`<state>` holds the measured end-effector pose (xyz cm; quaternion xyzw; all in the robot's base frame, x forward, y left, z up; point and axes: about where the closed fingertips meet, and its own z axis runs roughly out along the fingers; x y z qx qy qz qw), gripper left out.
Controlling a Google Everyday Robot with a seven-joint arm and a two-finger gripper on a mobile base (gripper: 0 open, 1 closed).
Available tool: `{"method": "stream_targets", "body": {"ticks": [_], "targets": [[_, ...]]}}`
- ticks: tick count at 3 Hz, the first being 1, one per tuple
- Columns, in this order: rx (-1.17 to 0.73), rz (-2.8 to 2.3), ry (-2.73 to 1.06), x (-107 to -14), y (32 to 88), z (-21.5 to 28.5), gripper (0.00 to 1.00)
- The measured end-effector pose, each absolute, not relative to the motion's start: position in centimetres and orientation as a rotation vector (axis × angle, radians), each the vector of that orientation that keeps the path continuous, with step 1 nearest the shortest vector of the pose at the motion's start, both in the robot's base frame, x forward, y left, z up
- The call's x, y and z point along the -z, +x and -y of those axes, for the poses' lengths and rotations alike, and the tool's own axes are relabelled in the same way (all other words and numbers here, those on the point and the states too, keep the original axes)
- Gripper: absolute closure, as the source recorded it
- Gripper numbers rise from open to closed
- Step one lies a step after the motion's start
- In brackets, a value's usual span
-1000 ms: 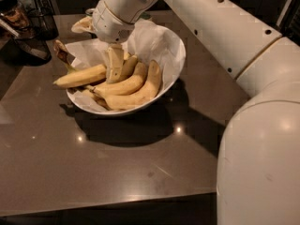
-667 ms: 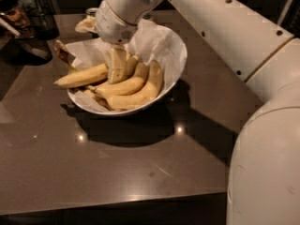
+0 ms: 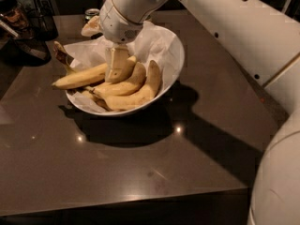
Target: Pick banana from white bowl
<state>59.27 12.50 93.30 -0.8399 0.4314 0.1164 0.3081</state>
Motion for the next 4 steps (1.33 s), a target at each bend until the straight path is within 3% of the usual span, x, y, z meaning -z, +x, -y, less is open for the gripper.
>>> {"method": "stream_targets", "body": {"ticks": [1, 3, 4], "targets": [[-0.25, -1.177, -2.178, -94.3, 59.4, -11.5, 0.33], [-0.131, -1.115, -2.166, -98.3, 61.2, -12.7, 0.0], [-0.136, -1.116, -2.169, -98.0, 61.5, -13.4, 0.0]]}}
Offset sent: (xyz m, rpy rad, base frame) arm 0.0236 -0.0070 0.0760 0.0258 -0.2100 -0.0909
